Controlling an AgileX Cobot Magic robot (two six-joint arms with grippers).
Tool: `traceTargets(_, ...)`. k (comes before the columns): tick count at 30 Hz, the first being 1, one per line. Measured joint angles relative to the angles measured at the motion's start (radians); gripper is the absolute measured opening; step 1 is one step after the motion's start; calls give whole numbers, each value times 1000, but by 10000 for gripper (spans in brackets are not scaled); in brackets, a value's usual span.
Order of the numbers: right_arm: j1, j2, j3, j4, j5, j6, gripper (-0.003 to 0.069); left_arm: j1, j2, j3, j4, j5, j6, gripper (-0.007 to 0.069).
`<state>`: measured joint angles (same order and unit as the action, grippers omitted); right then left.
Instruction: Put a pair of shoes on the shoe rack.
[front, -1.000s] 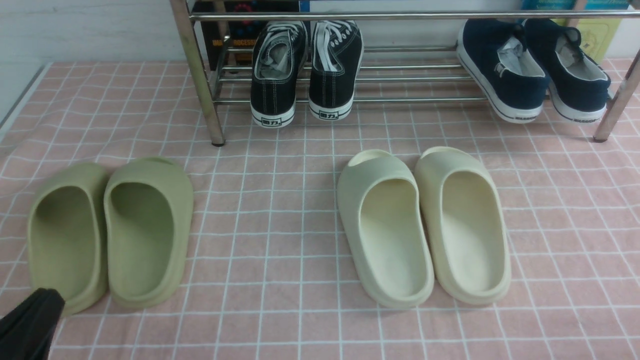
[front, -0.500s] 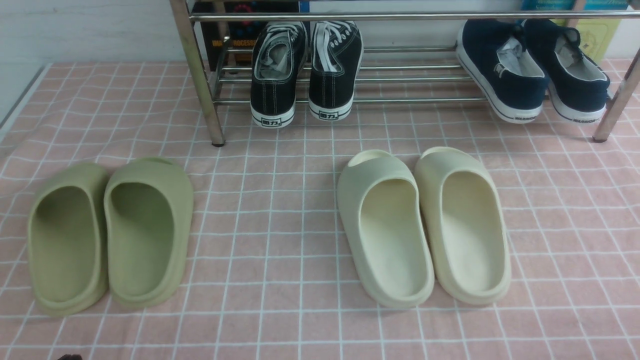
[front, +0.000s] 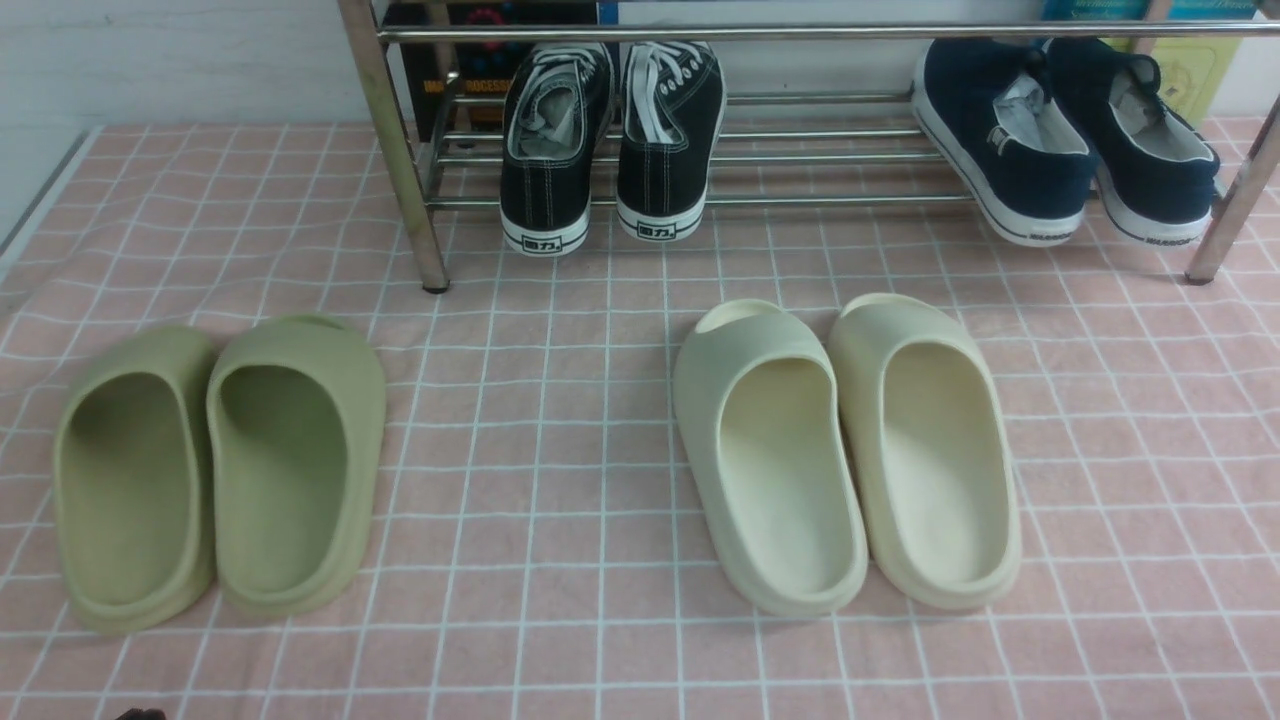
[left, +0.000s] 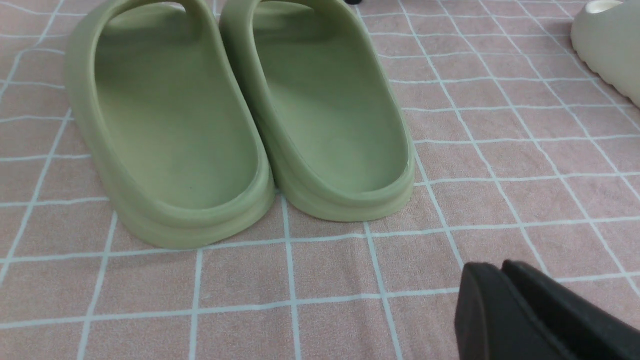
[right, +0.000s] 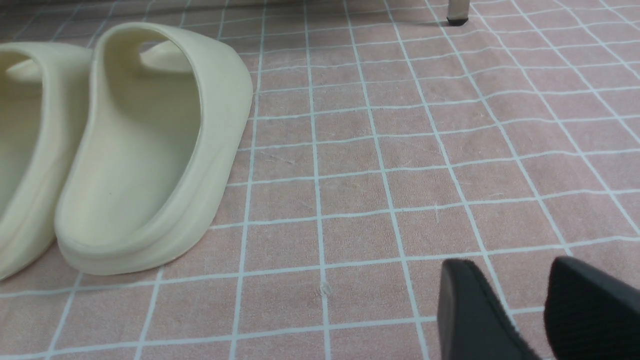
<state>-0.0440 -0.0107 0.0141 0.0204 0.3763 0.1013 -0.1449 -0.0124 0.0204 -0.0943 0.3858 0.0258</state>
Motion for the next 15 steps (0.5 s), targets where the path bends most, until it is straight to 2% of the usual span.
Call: traceTargets(15,0,0,0,0,0,0,240,0,0,0,-1,0,-9,67)
